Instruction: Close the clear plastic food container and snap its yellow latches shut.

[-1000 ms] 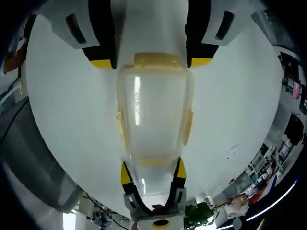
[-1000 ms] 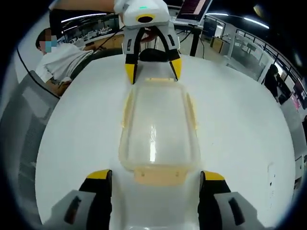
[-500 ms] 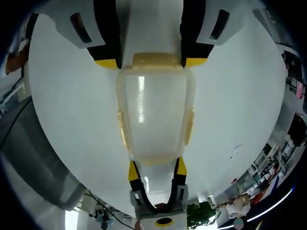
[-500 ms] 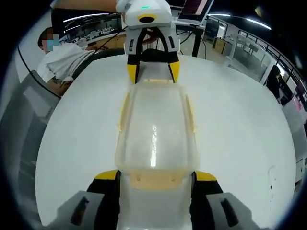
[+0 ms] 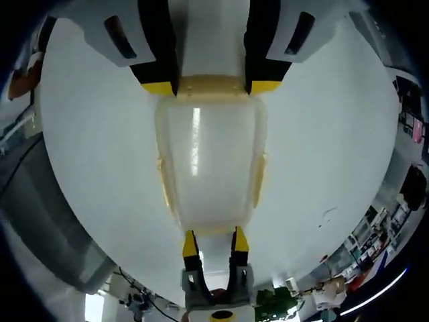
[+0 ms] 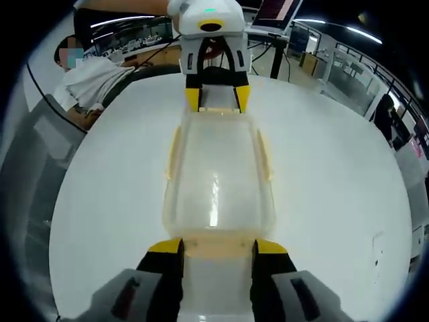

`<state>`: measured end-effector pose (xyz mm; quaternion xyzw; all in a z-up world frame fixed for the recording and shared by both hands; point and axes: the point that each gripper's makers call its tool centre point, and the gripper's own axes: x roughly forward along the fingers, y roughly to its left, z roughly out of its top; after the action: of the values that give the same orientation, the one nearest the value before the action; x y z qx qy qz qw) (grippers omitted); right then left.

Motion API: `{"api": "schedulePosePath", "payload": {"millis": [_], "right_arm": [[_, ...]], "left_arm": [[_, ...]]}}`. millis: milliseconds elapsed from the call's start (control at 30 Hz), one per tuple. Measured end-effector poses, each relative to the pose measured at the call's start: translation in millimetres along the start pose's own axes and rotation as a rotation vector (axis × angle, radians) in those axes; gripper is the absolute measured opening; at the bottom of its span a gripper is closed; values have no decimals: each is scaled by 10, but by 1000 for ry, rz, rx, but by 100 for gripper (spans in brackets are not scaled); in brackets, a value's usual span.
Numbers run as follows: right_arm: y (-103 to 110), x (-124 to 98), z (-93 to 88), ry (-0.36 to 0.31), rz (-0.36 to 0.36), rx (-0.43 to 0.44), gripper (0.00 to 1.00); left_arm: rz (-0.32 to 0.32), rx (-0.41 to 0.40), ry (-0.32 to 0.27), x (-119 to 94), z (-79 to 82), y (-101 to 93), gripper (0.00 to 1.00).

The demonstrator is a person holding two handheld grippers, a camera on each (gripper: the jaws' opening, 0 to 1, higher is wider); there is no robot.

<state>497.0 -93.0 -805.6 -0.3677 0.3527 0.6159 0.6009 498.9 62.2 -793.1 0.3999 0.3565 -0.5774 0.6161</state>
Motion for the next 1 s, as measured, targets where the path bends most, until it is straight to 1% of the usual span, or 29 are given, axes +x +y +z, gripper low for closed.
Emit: {"api": "schedulePosePath", "payload": {"millis": [167,367,400,533,600,667,700,733,800,900,967,1000], "right_arm": [[13,11,8,12,-5,2,37],[5,5,16,11,0,5,37],[-1,0,12,11,0,5,37],[2,-5,15,4,3,13,35],[4,-1,26,13,2,12,35],[4,-7,17,16,0,7,34],[2,-7,17,11,-1,20,34],[7,-9,18,15,-1,9,34],[6,-5,26,27,0,10,34],[6,-9,23,26,-1,15,34],[23,-30,46,29,1,8,34],[23,-55,61,25,2,14,34]], "left_arm": [[2,-9,21,1,-7,-2,38],[-26,-32,36,16,-16,9,39],[-27,-24,37,13,-24,9,39],[-21,-48,33,16,-57,32,38],[-12,-44,32,15,-54,30,37],[-6,-63,28,15,-72,49,36],[-6,-72,29,18,-76,48,36],[-9,-63,33,20,-76,50,36],[-15,-74,41,29,-72,53,36],[-8,-76,31,20,-77,54,35],[-2,-82,53,14,-78,51,35],[0,-70,75,4,-87,43,35]]}}
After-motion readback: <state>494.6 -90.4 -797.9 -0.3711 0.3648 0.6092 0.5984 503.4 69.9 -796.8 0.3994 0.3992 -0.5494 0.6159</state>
